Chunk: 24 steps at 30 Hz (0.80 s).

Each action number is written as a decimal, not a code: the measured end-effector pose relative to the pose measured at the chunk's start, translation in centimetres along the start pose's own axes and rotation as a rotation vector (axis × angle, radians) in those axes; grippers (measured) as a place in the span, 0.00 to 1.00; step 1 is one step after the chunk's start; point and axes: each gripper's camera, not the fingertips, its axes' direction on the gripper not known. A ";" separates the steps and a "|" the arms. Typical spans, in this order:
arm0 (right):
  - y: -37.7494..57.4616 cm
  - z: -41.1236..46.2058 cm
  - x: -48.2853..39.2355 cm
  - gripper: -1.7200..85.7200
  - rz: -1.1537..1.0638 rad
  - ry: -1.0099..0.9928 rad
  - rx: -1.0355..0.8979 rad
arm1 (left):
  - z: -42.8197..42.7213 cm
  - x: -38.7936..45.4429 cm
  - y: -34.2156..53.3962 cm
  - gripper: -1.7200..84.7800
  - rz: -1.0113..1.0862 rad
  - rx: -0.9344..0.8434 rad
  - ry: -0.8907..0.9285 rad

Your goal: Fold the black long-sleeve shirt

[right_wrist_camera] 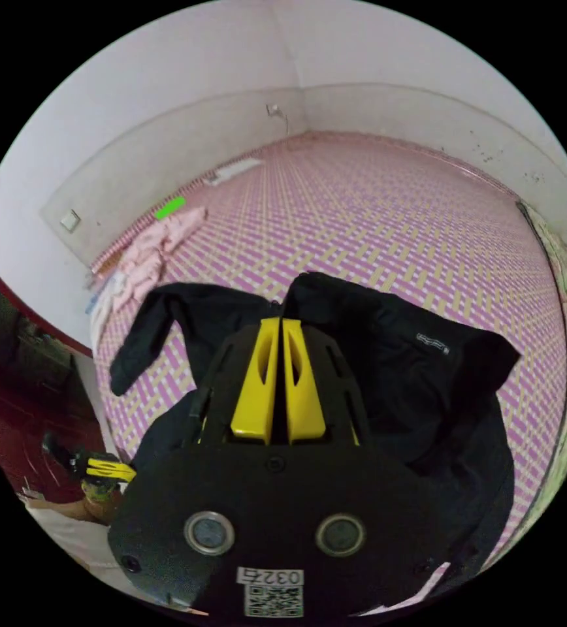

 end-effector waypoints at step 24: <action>32.9 -11.7 5.4 0.10 0.005 -0.327 0.028 | -2.7 1.3 -1.0 0.04 -0.099 0.051 0.053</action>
